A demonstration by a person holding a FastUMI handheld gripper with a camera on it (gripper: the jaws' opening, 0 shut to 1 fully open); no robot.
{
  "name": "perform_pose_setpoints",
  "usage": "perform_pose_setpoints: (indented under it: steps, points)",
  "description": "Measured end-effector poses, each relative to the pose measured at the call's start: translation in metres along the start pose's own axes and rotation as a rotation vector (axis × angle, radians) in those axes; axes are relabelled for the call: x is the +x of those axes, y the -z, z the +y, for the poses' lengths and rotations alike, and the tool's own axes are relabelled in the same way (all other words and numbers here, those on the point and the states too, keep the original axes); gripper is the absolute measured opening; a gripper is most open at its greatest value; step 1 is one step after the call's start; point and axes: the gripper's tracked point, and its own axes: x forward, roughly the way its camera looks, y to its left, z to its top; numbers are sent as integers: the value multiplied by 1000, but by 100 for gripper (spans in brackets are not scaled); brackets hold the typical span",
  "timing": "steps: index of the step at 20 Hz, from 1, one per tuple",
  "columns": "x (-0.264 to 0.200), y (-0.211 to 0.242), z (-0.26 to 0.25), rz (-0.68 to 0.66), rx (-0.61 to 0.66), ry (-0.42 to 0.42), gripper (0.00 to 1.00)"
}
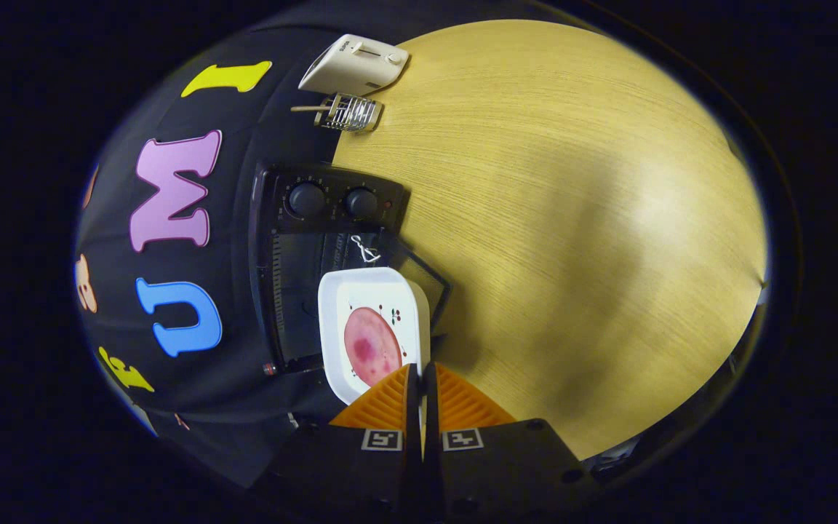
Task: Open the toaster oven, put the food inside, and close the toaster oven door.
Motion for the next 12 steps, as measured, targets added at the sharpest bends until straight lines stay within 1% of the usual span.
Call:
perform_pose_setpoints:
  steps: [4, 8, 12]
  points:
    - [40, 6, 24, -139, 107, 22, 6]
    - [79, 16, 55, -196, 177, 2, 6]
    - [106, 13, 77, -274, 236, -7, 6]
